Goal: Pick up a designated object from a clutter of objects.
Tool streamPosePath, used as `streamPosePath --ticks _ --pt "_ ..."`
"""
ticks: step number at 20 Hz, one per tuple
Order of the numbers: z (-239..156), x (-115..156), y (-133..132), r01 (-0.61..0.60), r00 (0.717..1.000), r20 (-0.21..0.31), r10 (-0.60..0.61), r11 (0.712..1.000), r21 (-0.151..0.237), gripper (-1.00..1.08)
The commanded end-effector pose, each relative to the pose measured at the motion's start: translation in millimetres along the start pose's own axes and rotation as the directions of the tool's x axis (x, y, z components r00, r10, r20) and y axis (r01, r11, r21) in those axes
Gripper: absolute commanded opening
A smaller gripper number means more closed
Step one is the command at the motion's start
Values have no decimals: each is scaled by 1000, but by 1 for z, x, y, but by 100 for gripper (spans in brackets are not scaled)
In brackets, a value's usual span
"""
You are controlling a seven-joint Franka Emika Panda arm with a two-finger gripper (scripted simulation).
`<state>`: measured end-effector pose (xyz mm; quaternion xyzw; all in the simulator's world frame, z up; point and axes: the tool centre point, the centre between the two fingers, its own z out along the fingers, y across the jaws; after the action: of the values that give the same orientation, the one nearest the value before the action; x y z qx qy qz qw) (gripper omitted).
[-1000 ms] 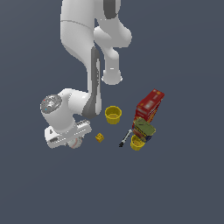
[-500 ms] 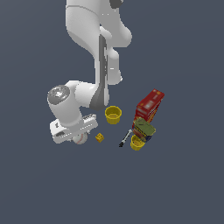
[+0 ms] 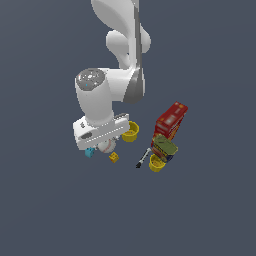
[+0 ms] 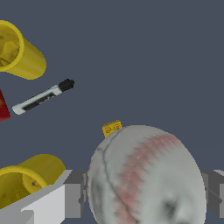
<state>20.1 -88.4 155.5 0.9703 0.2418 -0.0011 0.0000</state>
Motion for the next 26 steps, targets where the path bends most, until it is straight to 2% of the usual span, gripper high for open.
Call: streamPosePath --ticks 1,26 --pt "-23 5 -23 0 1000 -1 0 1000 -2 -100" --pt "-245 63 -247 1 1000 -1 -1 1000 -3 -100"
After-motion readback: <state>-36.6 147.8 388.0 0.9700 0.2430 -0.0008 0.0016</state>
